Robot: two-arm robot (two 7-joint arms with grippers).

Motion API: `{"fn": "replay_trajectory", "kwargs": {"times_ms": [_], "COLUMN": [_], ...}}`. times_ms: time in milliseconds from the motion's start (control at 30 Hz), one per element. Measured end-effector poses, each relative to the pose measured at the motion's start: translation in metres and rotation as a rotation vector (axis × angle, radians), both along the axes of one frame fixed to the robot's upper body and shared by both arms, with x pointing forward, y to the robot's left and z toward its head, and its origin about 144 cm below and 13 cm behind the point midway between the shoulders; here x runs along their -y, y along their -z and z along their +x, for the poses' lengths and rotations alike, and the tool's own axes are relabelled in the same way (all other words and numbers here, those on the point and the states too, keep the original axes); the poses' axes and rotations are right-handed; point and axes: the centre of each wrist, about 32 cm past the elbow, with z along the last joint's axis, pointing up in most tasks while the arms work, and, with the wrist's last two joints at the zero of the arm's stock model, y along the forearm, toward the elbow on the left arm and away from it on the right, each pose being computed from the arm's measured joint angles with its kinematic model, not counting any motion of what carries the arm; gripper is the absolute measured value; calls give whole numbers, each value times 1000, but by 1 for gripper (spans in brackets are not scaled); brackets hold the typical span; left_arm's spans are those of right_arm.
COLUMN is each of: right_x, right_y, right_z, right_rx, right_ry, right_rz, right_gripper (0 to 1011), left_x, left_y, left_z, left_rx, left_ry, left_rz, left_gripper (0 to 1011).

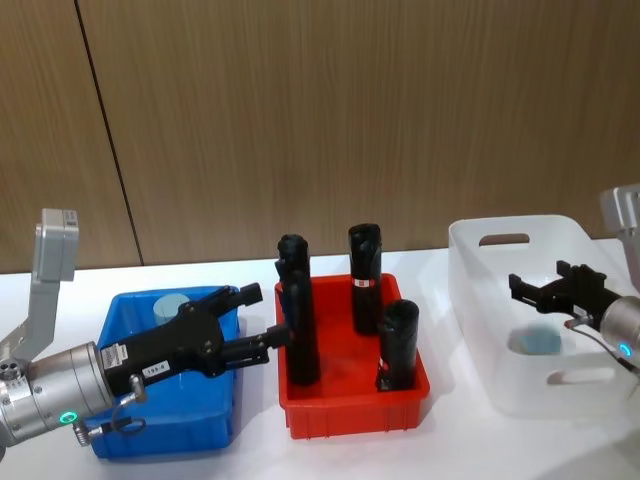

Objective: Pick the cotton swabs from the blue box and place them into the white box.

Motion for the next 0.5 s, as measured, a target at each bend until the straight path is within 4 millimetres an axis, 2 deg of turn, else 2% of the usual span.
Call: {"fn": "replay_trajectory", "kwargs": {"times_ms": [233,500], "right_x": [2,2], "right_y": [-1,-3], "right_z": [0,1], "right_rx": [-2,-1], "right_ry": [3,4], "right_rz": [-7,-11], "right_gripper": [999,1001], "left_x": [0,0], "left_y": [0,0], "left_z": [0,0], "left_rx": [0,0], "left_ry": [0,-2], "left_rz": [0,1], "left_gripper": [1004,1004]}}
